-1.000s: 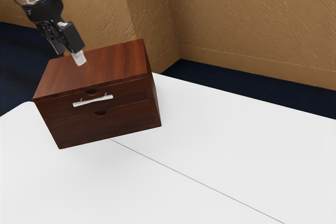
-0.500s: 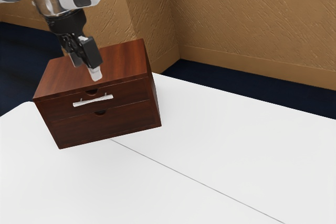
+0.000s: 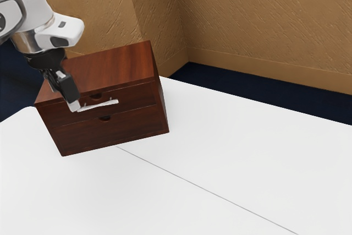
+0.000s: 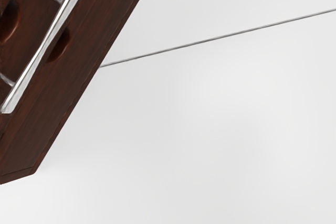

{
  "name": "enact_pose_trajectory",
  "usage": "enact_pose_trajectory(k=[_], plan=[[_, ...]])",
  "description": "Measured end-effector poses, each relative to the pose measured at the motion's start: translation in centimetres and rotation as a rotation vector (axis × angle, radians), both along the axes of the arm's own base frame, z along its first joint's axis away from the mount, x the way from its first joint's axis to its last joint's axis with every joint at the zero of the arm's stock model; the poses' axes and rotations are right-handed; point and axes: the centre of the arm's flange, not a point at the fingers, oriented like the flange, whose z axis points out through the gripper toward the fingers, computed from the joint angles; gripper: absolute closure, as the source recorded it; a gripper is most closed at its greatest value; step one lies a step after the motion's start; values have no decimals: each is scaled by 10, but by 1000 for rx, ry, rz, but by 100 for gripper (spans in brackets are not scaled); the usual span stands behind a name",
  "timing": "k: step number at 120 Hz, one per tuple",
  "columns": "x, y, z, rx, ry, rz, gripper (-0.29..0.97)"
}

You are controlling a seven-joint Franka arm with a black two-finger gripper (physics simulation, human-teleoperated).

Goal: Pull the drawer handle with one arm to open the drawer

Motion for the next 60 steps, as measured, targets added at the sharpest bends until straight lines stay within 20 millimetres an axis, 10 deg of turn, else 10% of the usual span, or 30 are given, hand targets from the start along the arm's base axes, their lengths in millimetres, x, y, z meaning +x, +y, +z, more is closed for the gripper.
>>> enact_pose_trajectory(k=[48,60], plan=[[1,-5,-34,124,-101,-179,0],[-3,20,-34,123,-127,-176,0]])
